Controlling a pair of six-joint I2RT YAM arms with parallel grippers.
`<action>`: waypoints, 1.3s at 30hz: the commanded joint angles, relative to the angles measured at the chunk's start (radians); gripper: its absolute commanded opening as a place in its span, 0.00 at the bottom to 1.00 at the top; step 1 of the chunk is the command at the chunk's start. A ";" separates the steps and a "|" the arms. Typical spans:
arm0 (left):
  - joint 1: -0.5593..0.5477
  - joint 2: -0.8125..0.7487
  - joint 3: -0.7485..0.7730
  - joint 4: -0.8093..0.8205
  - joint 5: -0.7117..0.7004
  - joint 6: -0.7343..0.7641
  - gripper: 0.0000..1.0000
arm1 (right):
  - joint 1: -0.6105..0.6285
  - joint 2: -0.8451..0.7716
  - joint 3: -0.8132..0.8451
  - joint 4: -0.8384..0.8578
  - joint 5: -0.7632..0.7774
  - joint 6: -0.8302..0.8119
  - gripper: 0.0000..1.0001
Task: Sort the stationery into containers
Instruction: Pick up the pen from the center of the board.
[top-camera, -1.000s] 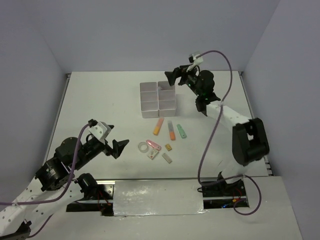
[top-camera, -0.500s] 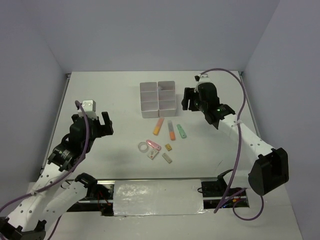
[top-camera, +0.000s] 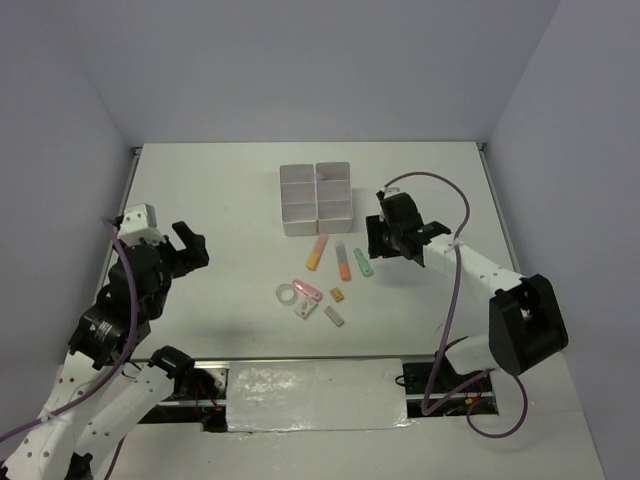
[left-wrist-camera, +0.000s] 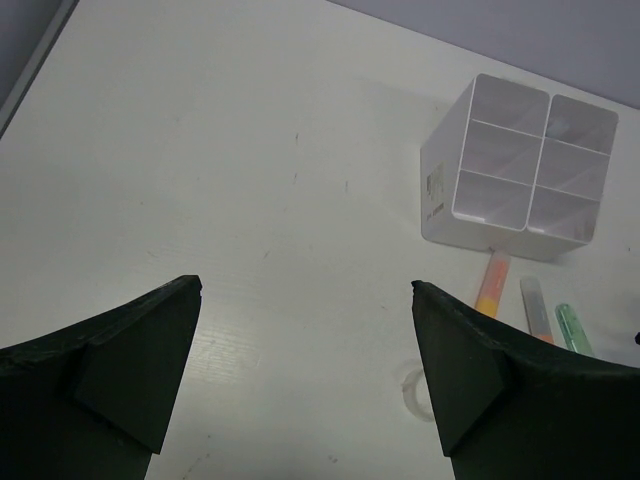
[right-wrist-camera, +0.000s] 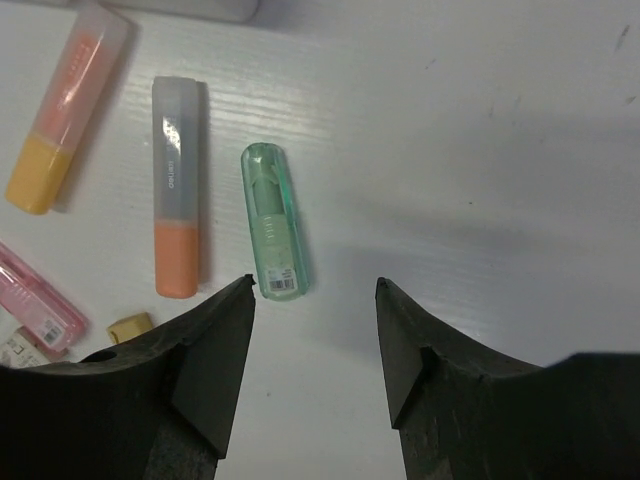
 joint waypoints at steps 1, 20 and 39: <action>0.005 0.003 -0.006 0.036 0.007 0.045 0.99 | 0.035 0.066 0.017 0.010 -0.026 -0.019 0.59; 0.005 -0.010 -0.035 0.085 0.166 0.124 0.99 | 0.095 0.359 0.145 -0.042 0.014 0.001 0.42; 0.005 -0.002 -0.039 0.088 0.174 0.130 0.99 | 0.109 0.023 0.044 -0.015 -0.031 -0.021 0.00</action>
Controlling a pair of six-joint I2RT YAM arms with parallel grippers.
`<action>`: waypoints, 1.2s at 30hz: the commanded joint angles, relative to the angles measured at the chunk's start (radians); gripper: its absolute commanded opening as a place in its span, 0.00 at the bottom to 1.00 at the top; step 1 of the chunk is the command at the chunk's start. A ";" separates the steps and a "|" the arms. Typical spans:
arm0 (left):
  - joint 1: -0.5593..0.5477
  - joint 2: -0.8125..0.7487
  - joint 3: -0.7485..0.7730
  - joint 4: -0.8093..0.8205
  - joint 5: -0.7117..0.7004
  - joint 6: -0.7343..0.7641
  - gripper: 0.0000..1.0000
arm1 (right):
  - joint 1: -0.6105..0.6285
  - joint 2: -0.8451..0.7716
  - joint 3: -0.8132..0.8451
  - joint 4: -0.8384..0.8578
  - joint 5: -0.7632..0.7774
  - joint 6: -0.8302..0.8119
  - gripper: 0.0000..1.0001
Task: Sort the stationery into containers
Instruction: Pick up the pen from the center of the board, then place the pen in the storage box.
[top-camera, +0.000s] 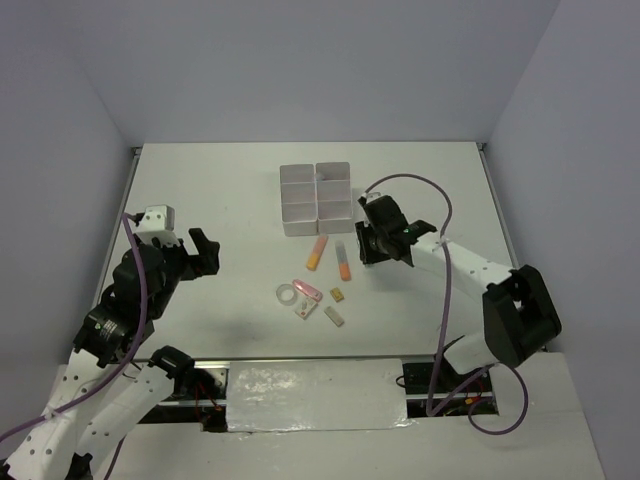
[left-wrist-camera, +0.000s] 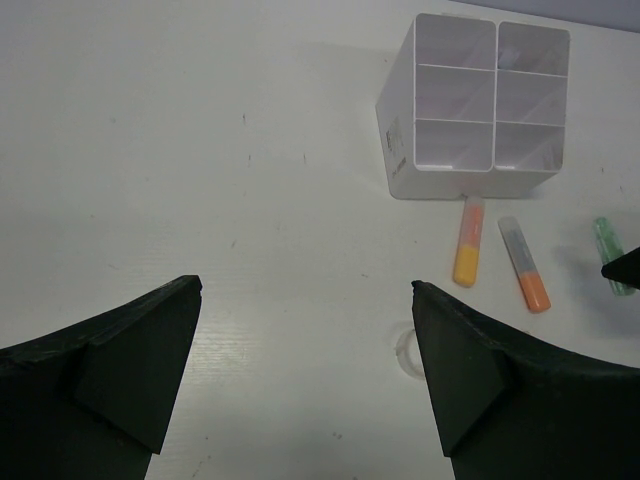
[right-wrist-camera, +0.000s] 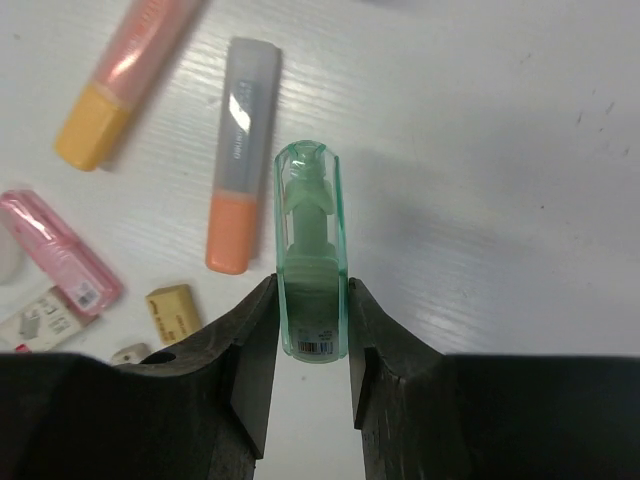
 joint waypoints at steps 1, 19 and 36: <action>0.005 0.004 -0.003 0.047 0.006 0.024 0.99 | 0.008 -0.072 0.004 0.051 -0.036 -0.018 0.00; 0.004 -0.005 -0.009 0.061 0.046 0.035 0.99 | 0.005 0.043 0.271 0.522 -0.132 -0.684 0.00; 0.004 -0.012 -0.012 0.066 0.049 0.041 0.99 | -0.010 0.298 0.340 0.611 -0.154 -0.959 0.00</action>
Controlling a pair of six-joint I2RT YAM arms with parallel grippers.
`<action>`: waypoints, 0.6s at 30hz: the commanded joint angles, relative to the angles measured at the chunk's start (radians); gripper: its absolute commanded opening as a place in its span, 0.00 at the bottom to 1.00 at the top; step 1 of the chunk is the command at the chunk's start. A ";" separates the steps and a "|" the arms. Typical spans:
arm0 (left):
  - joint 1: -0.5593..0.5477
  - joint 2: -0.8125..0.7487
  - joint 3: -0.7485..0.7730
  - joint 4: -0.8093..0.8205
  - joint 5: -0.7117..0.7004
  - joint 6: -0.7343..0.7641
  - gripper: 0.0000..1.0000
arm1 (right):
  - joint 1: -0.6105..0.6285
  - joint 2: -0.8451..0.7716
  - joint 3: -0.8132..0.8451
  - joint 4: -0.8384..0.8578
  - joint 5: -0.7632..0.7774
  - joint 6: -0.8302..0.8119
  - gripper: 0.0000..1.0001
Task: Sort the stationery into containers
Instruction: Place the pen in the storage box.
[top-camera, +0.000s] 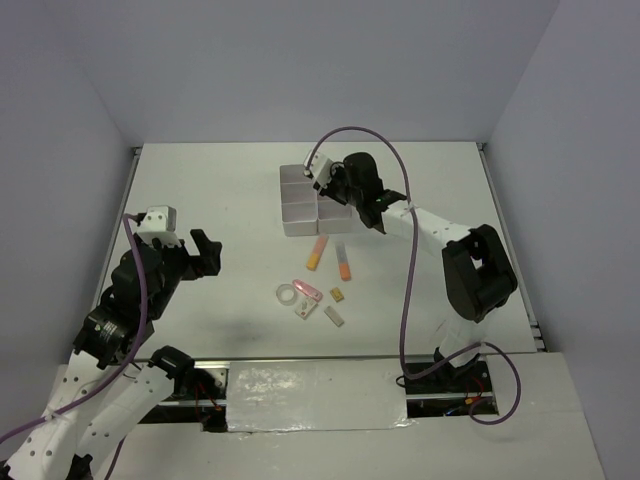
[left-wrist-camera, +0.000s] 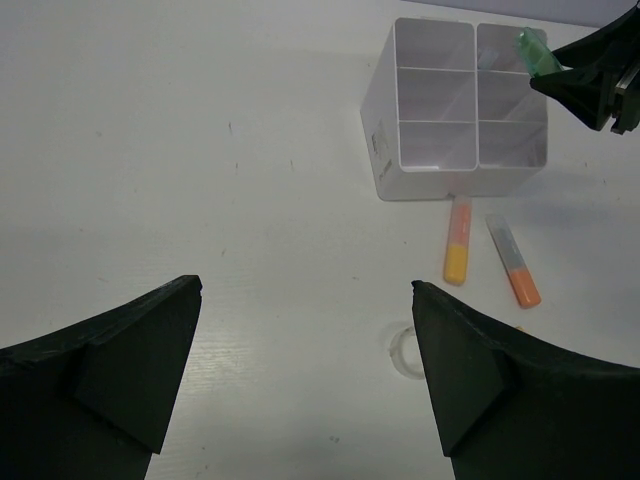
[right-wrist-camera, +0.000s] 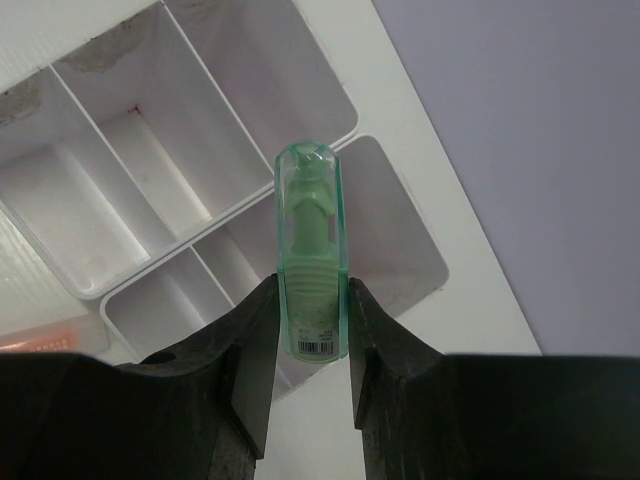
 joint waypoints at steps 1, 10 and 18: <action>0.005 -0.002 -0.003 0.042 0.015 0.018 0.99 | -0.009 -0.004 0.012 0.069 -0.016 -0.017 0.00; 0.004 0.000 -0.004 0.043 0.026 0.021 0.99 | -0.052 0.050 0.013 0.066 -0.048 0.004 0.08; 0.004 0.010 -0.004 0.050 0.055 0.030 0.99 | -0.067 0.074 0.027 0.053 -0.071 0.012 0.19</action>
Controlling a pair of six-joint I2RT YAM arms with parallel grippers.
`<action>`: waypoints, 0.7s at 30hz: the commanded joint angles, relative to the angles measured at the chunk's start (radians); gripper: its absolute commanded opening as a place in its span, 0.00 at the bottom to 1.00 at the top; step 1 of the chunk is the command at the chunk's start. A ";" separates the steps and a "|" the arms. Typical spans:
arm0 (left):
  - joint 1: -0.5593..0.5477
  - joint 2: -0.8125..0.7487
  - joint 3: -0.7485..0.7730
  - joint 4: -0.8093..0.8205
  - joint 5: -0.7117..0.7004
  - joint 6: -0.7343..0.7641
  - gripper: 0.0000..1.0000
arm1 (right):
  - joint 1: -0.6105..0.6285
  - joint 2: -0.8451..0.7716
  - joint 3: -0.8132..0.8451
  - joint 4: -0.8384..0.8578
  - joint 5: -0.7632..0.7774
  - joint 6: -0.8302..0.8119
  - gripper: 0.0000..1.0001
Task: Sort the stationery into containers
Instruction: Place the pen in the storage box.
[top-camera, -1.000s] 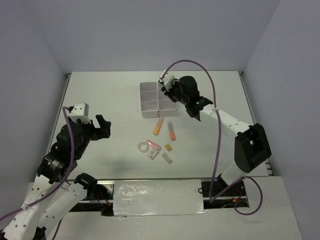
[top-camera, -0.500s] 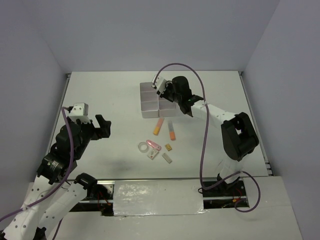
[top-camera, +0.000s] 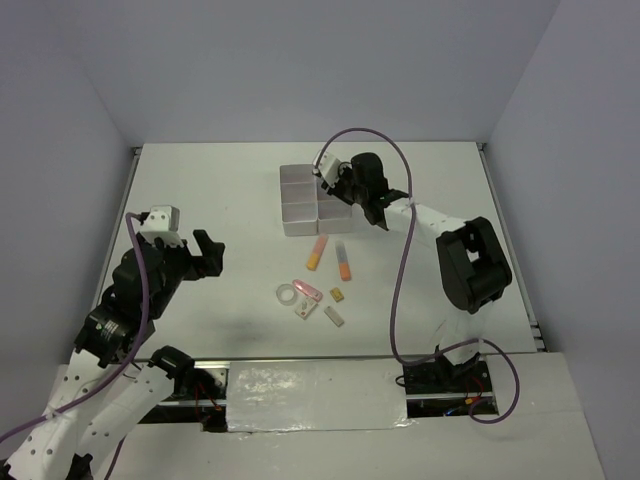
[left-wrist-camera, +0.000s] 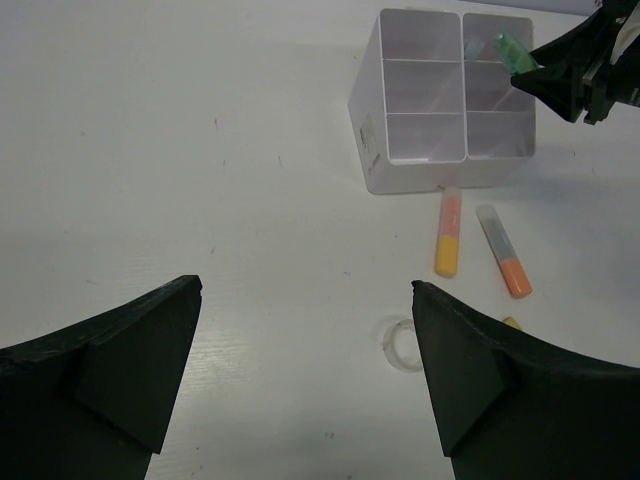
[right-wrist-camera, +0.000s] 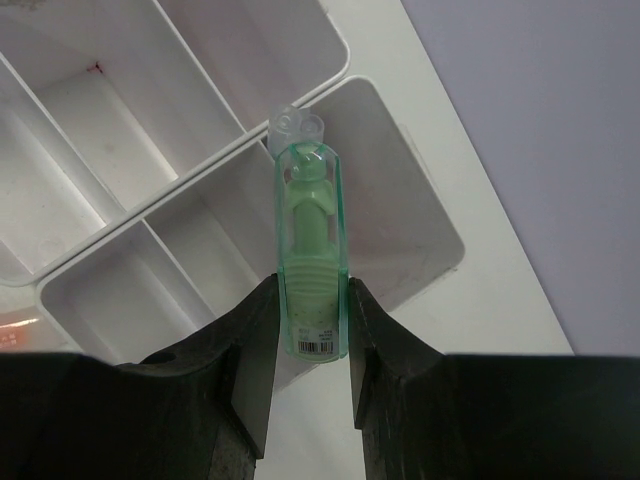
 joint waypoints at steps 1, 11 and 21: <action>0.004 0.006 -0.004 0.043 0.026 0.027 0.99 | -0.008 0.018 0.042 0.015 -0.027 0.013 0.20; 0.004 0.002 -0.005 0.050 0.050 0.036 0.99 | -0.014 0.012 0.032 0.027 -0.051 0.025 0.46; 0.004 -0.001 -0.007 0.053 0.069 0.042 0.99 | -0.016 -0.066 -0.005 0.049 -0.054 0.042 0.68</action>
